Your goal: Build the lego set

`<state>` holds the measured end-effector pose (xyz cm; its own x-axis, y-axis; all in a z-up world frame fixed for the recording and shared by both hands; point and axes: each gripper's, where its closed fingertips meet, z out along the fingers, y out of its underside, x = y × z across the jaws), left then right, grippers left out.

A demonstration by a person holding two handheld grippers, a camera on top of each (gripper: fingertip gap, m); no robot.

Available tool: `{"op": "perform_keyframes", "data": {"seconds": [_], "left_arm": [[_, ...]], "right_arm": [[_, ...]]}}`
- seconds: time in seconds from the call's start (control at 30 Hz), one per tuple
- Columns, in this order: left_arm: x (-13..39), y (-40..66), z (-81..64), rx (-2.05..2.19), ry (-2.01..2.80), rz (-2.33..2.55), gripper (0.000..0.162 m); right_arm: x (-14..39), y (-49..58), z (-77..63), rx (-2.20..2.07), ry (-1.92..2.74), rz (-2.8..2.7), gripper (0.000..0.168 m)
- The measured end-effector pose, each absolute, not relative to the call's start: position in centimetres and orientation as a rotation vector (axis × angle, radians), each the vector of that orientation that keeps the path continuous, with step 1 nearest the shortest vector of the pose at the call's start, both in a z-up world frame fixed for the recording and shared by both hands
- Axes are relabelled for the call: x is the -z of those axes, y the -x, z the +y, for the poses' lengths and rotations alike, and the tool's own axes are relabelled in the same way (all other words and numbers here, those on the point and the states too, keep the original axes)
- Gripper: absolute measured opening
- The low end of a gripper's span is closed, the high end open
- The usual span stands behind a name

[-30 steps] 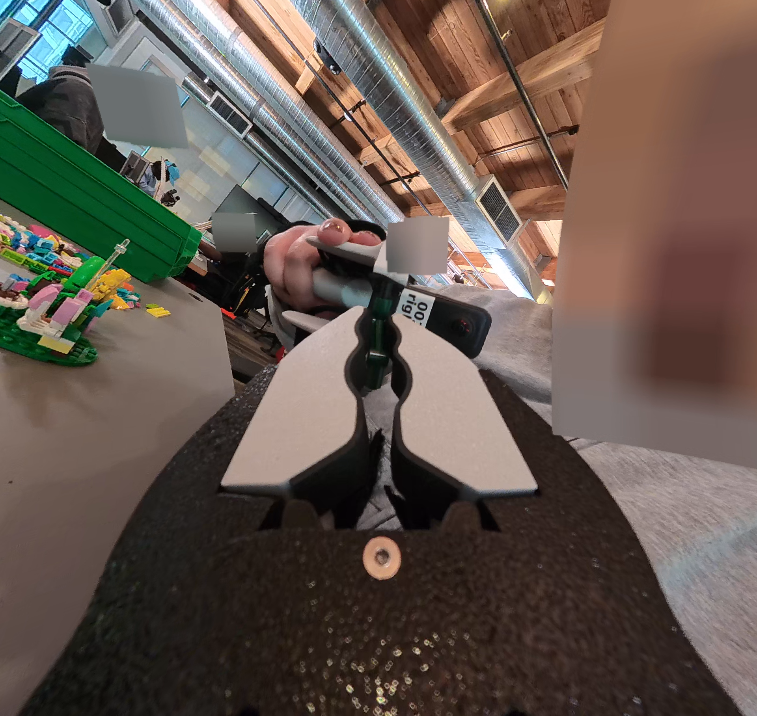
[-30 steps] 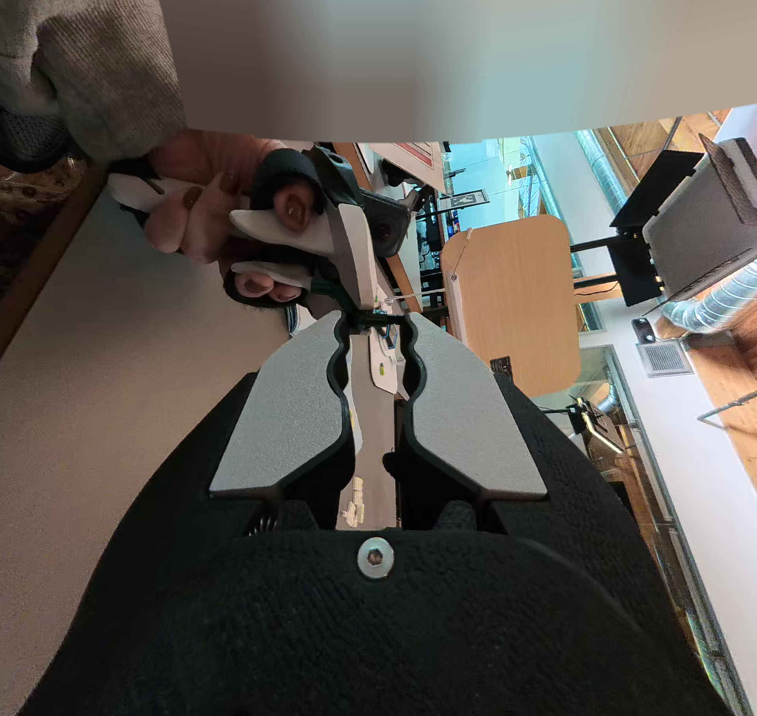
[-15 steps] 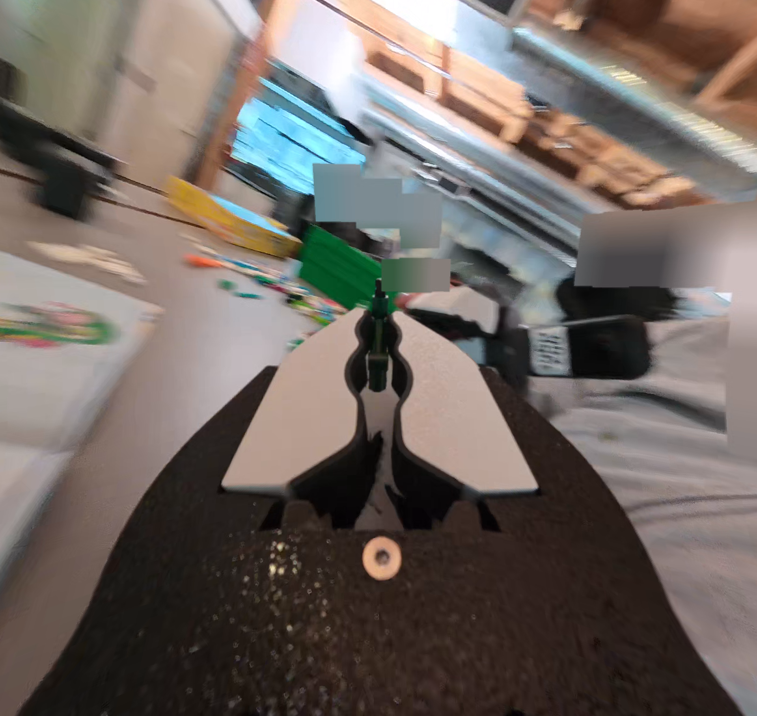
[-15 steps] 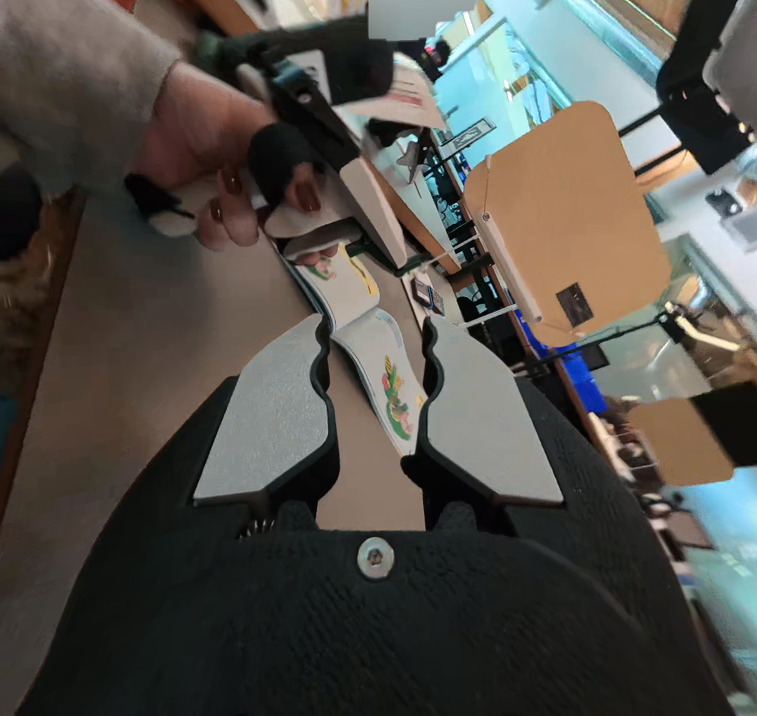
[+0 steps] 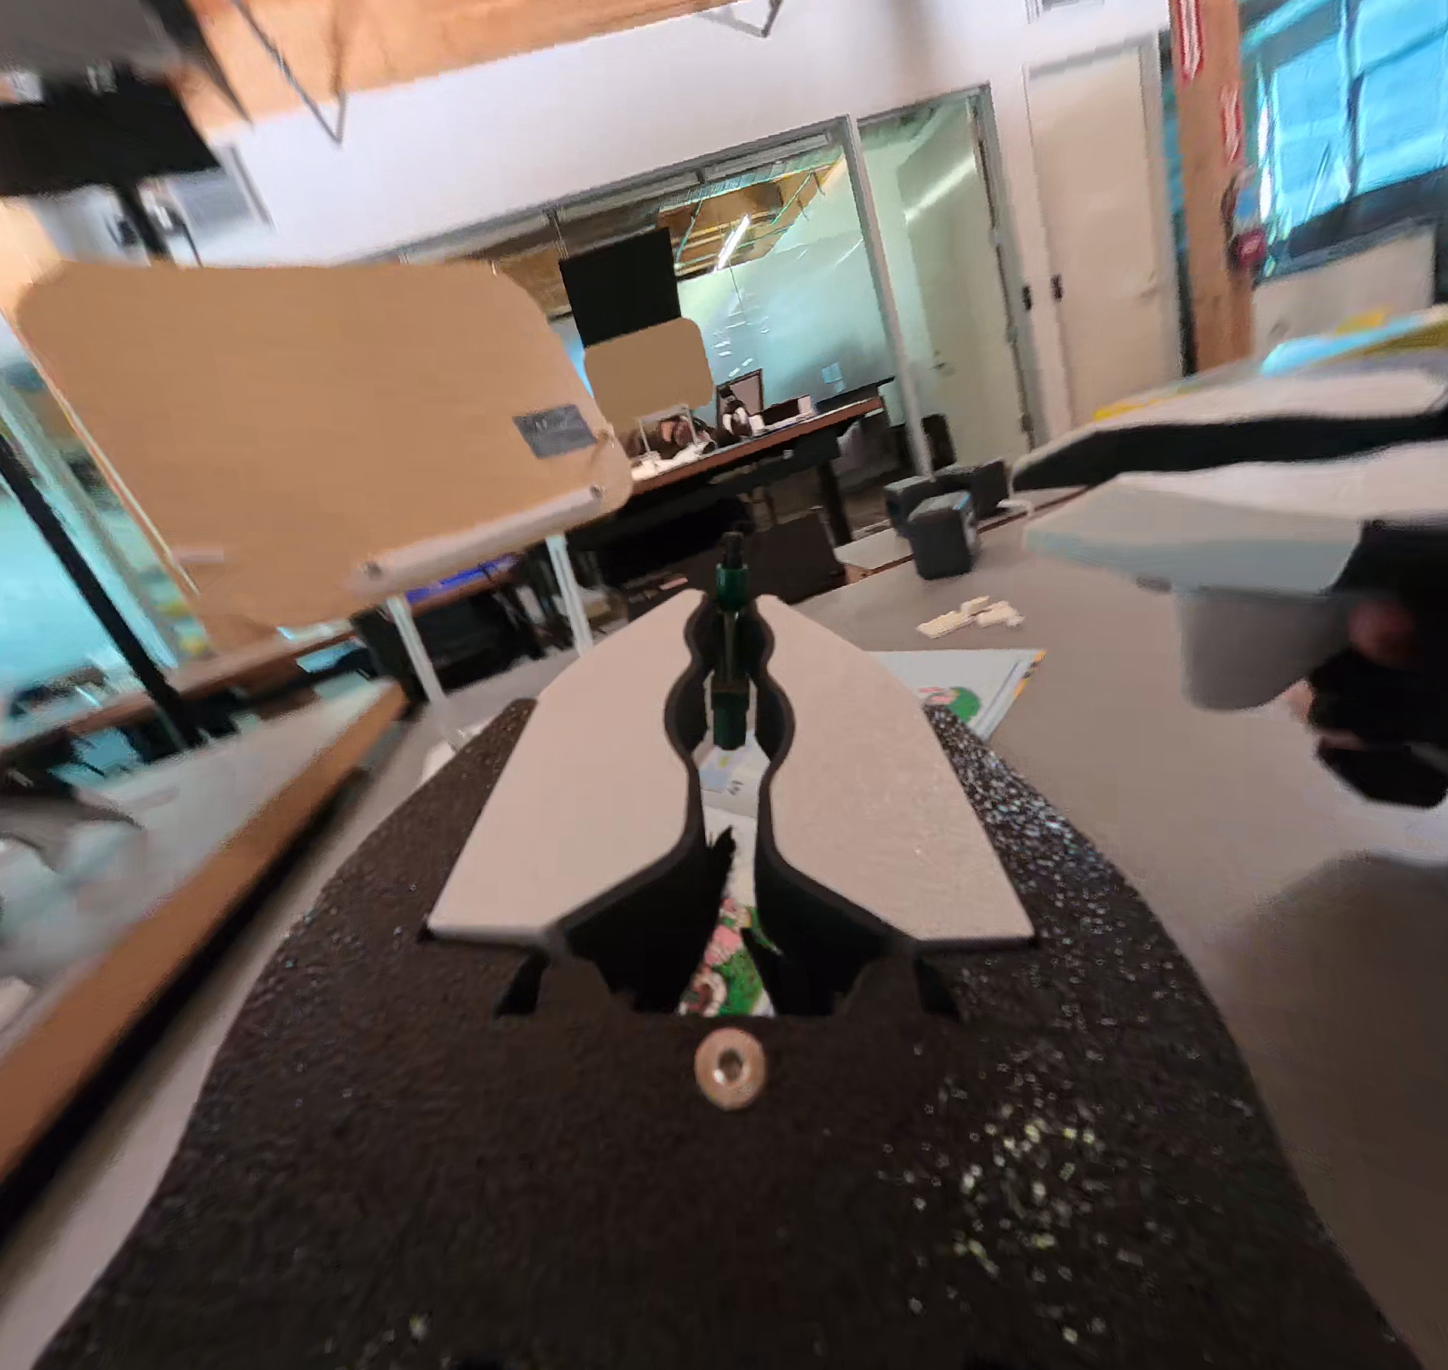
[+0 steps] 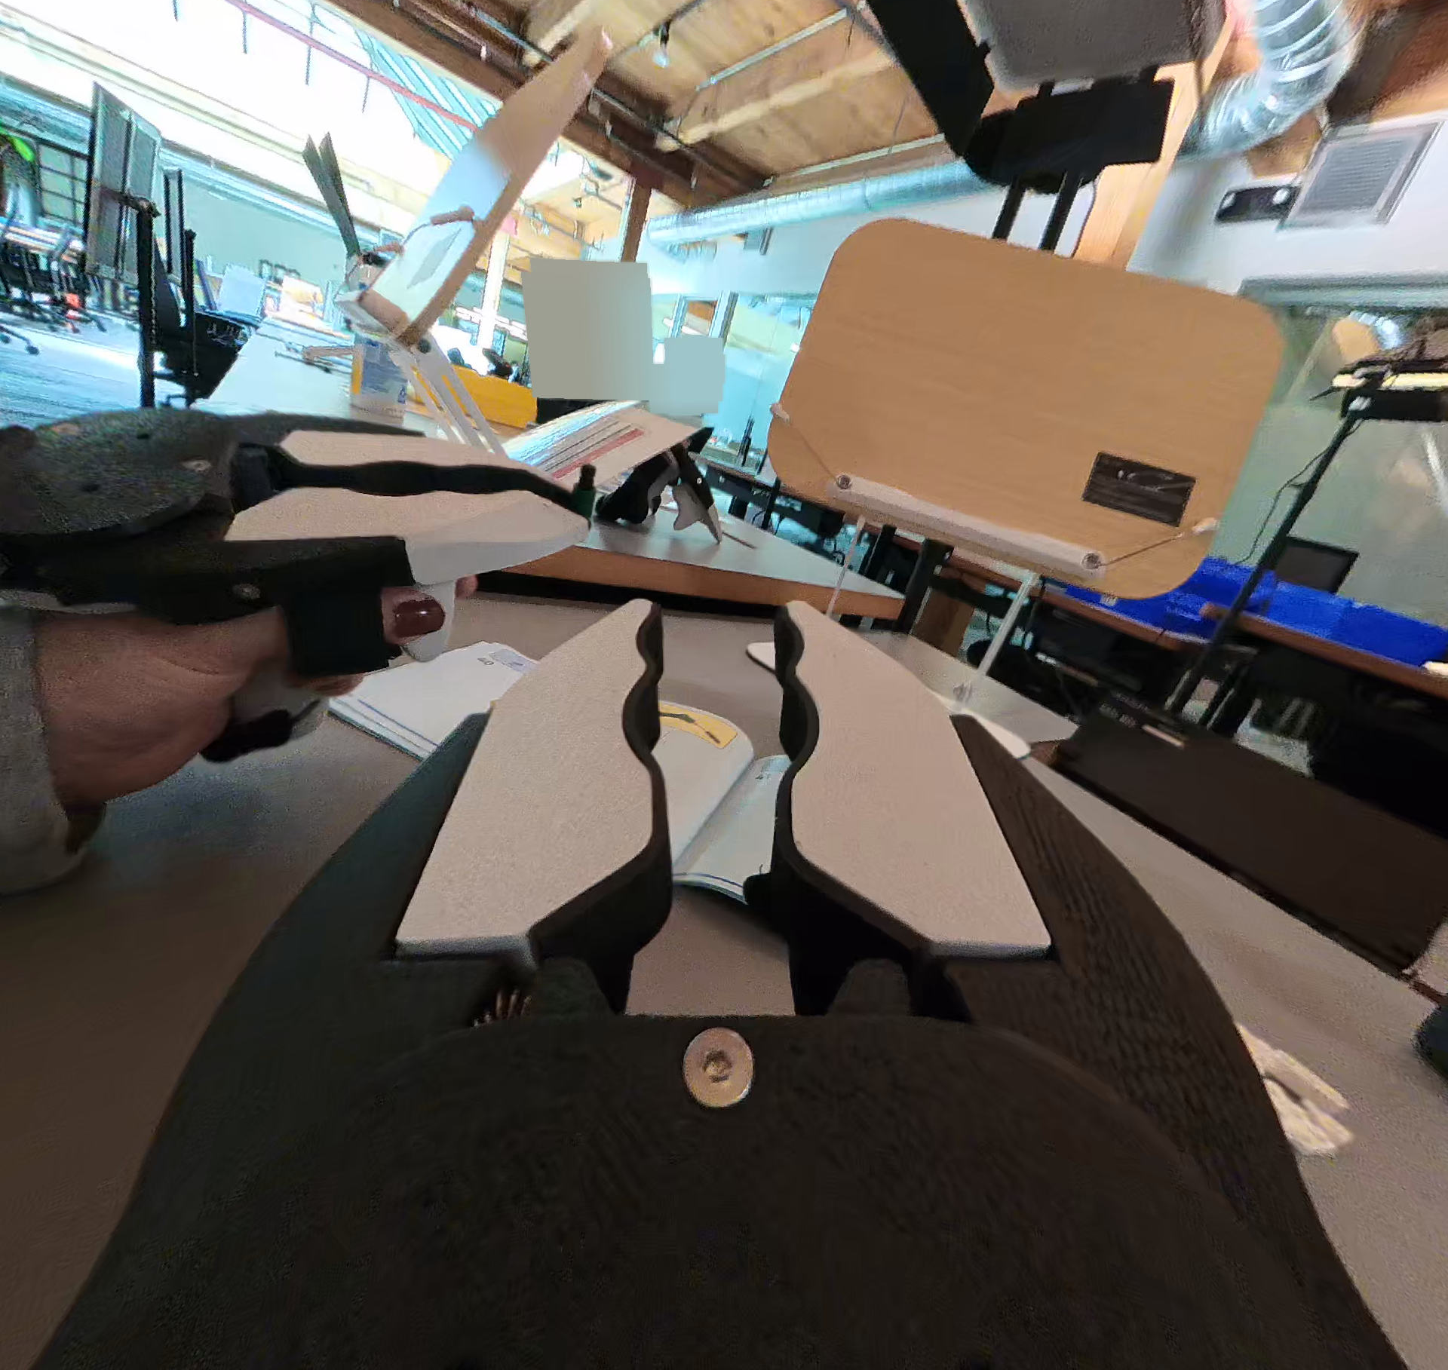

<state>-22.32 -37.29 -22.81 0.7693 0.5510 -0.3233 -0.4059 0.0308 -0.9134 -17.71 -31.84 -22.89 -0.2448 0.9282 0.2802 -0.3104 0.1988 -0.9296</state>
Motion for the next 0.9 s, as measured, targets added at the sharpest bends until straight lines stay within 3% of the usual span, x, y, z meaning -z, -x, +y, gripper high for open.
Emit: {"op": "perform_keyframes", "data": {"seconds": [0.3,0.9], "left_arm": [[22.8,19.1,-35.4,-1.333,1.316,0.26,0.006],[24.4,17.1,-33.3,-1.342,1.339,0.464,0.006]], "right_arm": [[22.6,16.3,-32.0,-1.357,0.623,-1.268,0.024],[23.8,16.3,-33.5,-1.565,0.671,-1.401,0.015]]}}
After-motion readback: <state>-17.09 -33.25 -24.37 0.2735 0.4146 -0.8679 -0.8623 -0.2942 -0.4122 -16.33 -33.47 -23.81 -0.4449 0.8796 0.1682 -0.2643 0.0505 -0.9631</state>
